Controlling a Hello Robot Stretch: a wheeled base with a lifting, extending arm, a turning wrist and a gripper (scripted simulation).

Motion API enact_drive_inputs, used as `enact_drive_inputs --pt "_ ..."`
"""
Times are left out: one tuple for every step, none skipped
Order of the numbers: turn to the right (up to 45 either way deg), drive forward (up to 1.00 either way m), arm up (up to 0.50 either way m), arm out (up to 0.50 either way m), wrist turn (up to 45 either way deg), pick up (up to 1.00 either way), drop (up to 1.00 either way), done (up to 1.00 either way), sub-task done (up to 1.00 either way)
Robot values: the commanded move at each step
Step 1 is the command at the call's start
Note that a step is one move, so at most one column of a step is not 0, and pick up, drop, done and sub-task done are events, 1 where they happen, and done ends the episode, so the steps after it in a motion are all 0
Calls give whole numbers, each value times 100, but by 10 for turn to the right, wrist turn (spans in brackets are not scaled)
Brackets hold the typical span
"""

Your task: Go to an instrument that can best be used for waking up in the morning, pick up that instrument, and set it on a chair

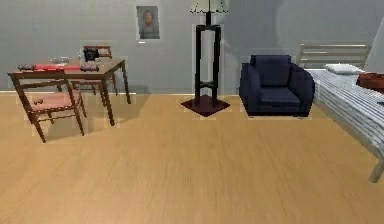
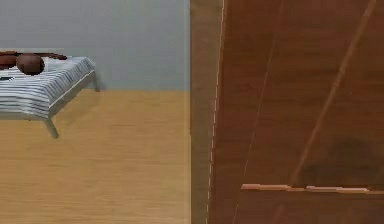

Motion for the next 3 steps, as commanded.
enact_drive_inputs --pt "-120 0 0 0 0 0 0 0 0" --pt "0 100 0 0 0 0 0 0 0" --pt "0 100 0 0 0 0 0 0 0"
